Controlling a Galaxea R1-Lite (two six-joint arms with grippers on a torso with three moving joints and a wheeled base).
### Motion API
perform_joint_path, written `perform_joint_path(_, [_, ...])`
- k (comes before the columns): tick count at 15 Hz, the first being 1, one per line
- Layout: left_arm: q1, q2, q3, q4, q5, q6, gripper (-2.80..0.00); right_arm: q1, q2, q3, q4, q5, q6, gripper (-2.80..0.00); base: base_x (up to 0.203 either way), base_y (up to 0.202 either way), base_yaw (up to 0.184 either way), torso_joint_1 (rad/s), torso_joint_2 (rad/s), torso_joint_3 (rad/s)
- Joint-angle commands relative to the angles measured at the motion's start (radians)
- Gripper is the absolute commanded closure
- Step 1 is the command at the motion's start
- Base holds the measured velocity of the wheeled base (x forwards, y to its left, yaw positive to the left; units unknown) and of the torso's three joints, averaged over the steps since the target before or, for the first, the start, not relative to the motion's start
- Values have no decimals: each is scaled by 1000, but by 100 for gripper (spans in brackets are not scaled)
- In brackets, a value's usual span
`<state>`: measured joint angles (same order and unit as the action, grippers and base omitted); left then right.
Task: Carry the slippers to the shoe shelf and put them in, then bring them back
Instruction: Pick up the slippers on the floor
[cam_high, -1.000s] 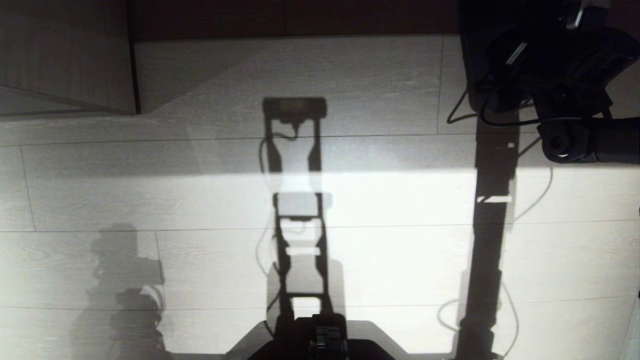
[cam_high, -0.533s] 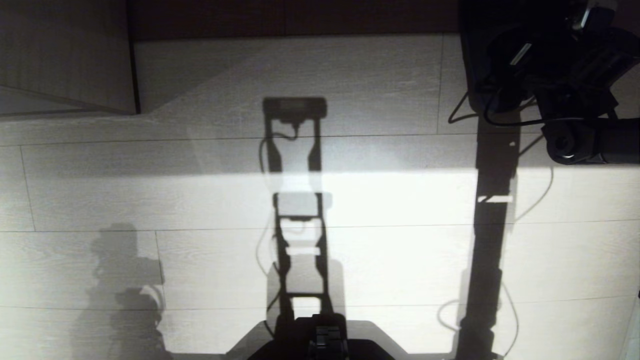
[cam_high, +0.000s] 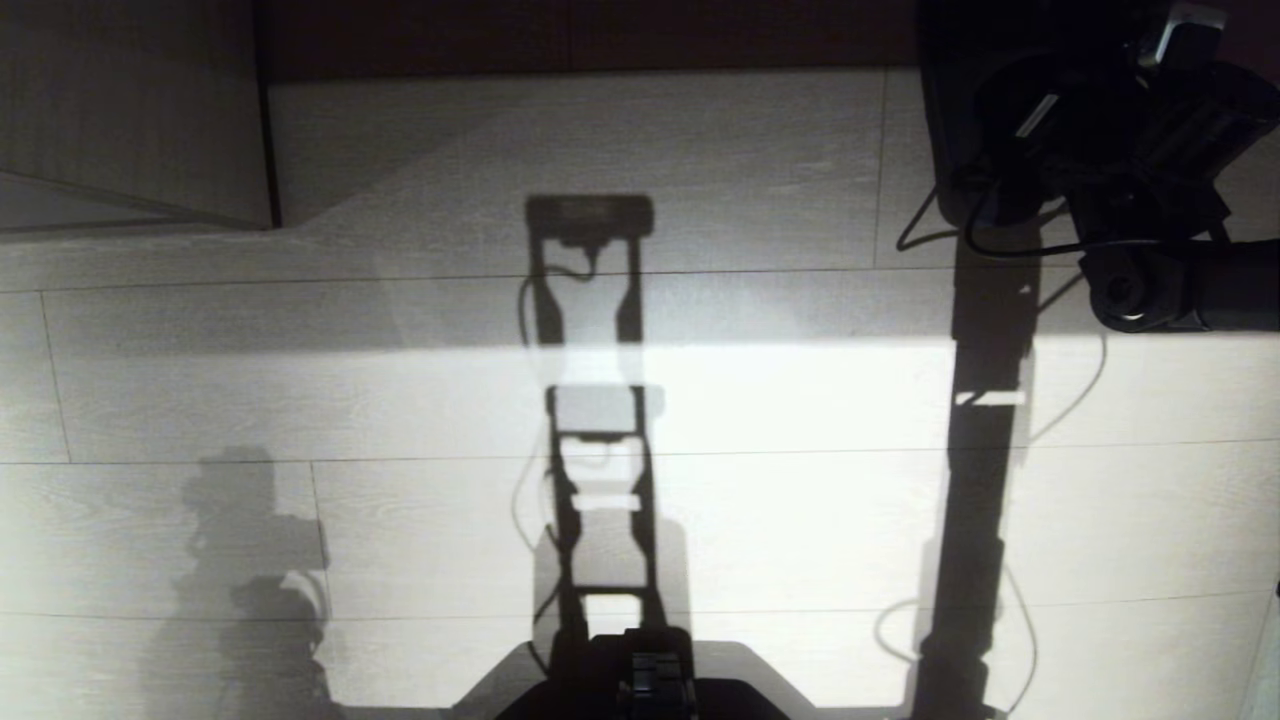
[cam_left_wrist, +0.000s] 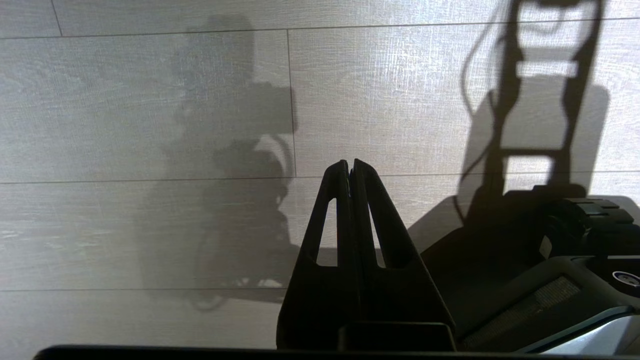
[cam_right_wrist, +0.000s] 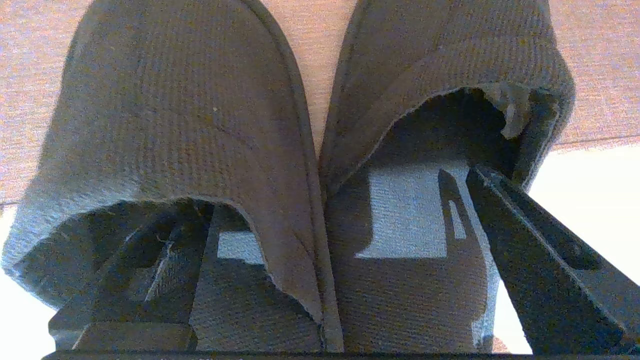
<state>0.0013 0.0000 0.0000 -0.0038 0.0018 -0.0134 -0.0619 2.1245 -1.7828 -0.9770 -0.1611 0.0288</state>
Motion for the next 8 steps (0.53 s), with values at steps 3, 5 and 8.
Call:
perform_joint_path(3, [2,0,0,-1,0,0,0,4,66,-75,4,11,-1,-280,0,0,0,0,0,0])
perform_joint_path(5, [0,0,0,-2,0,0,0,5,94,-121,9,23,-1,-280,0,0,0,0,0,0])
perform_joint_path(8, [0,0,0,-1,0,0,0,5,114,-150,10,35,-2,-280,0,0,0,0,0,0])
